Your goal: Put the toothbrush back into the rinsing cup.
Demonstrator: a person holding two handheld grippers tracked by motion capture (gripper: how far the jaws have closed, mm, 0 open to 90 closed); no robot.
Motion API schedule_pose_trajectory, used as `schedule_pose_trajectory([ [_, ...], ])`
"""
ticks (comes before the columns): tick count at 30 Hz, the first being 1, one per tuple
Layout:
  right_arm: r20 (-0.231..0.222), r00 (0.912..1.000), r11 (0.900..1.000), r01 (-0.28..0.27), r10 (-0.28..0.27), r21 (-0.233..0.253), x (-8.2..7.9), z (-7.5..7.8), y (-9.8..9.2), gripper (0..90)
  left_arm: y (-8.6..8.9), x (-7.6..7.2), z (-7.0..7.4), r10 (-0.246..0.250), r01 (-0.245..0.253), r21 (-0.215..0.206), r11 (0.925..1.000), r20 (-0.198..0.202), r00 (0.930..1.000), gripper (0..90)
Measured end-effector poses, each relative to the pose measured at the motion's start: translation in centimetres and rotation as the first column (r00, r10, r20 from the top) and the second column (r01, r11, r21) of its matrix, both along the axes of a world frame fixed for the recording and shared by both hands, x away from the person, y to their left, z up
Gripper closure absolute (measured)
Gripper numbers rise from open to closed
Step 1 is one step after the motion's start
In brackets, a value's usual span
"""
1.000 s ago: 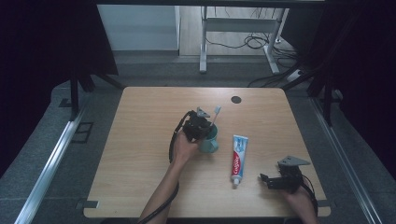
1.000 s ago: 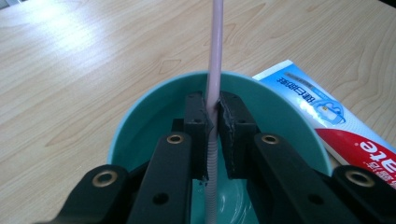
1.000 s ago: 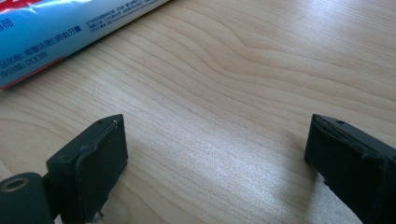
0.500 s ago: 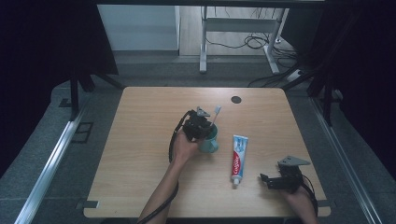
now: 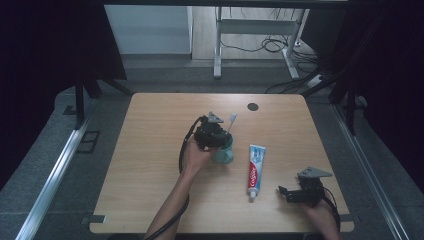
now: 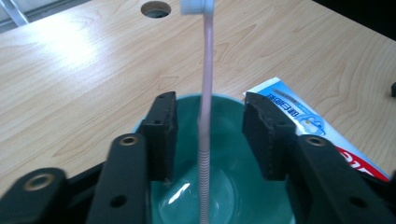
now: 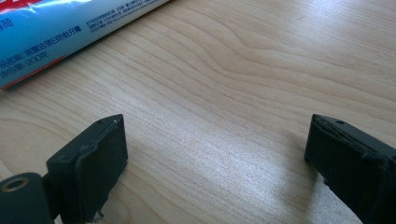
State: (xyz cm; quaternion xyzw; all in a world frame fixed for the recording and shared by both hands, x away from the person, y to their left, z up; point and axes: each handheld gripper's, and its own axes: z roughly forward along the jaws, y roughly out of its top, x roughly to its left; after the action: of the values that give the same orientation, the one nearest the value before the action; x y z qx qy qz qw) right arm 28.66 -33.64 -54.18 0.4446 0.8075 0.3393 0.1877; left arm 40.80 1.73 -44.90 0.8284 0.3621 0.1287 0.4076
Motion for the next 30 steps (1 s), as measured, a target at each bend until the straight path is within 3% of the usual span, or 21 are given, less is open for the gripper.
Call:
schedule_pose_trajectory([
  [5,-0.001,1.0,1.0,0.0,0.0,0.001,0.0,0.0,0.0,5.5,0.0,-0.3,0.7,-0.011,0.011,0.015,0.9998,0.014,0.9998,43.8],
  [16,-0.001,1.0,1.0,0.0,0.0,0.001,0.0,0.0,0.0,5.5,0.5,-0.4,1.4,-0.001,0.001,-0.01,1.0,-0.028,0.9996,25.3],
  [21,-0.001,1.0,1.0,0.0,0.0,0.001,0.0,0.0,0.0,5.5,0.8,-0.7,1.7,0.004,-0.004,-0.002,1.0,-0.026,0.9996,17.3],
  [30,-0.001,1.0,1.0,0.0,0.0,0.001,0.0,0.0,0.0,5.5,1.6,-1.4,2.4,-0.015,0.015,0.022,0.9996,-0.02,0.9997,11.6],
])
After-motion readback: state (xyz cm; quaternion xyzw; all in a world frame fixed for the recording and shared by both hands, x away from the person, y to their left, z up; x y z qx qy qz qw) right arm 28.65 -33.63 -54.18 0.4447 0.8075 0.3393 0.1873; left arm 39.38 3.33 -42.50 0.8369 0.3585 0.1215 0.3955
